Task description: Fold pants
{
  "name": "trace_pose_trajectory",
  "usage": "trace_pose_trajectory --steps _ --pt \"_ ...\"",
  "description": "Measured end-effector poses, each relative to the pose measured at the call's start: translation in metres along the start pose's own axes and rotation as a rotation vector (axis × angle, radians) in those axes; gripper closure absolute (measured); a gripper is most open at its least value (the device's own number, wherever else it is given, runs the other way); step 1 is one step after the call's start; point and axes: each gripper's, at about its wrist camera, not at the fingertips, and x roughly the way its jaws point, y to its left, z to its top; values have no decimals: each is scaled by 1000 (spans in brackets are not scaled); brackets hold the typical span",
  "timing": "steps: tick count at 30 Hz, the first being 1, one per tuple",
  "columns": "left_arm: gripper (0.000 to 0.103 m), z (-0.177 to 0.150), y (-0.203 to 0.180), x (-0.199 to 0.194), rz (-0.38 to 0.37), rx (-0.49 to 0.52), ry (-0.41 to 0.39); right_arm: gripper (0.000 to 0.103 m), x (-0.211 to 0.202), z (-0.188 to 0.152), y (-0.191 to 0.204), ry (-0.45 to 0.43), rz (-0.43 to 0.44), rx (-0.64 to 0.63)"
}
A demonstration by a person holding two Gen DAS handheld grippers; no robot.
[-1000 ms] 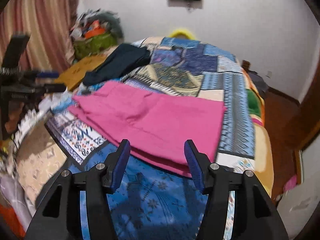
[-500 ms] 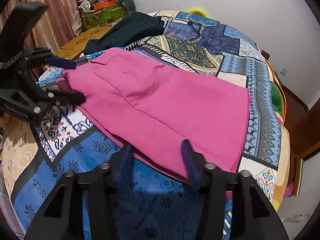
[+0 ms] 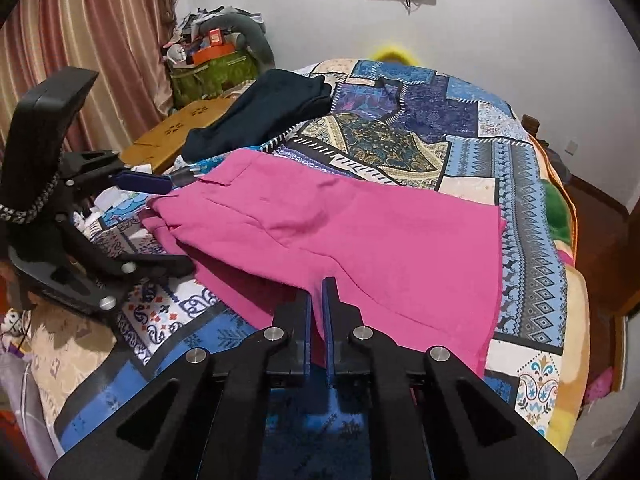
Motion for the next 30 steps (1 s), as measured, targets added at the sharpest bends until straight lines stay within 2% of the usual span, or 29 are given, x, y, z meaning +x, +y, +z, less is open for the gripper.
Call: trace_pose_trajectory --steps 2,5,9,12,16,17,19,21,22,24,25,26,30 --pt "67 1 -3 -2 11 13 -10 99 -1 -3 3 5 -4 -7" --pt "83 1 -9 -9 14 36 -38 99 -2 -10 5 10 -3 -2" --pt "85 -4 -11 -12 -19 25 -27 98 3 -20 5 39 -3 16" --pt "85 -11 -10 -10 -33 3 -6 94 5 -24 3 67 15 45" --pt "85 -18 -8 -16 -62 -28 -4 94 -10 -21 -2 68 40 73" --pt "85 -19 -7 -18 -86 -43 2 92 -16 -18 -3 60 50 79" --pt "85 -20 -2 -23 -130 -70 13 80 -25 -14 -3 32 60 94" --pt "84 -19 1 -27 -134 -86 19 59 -32 -6 -4 -11 59 110" --pt "79 -18 4 -30 -130 -99 16 57 -34 -2 -5 -30 59 116" --pt "57 -13 15 -37 -146 -147 4 56 -33 5 -6 -46 58 135" --pt "36 -11 20 -39 -144 -173 -9 56 -30 9 -7 -45 53 151" --pt "31 -8 26 -42 -135 -202 -35 56 -25 12 -8 -42 51 170" --pt "30 9 46 -39 -111 -276 -59 56 -6 20 -10 -9 66 222"
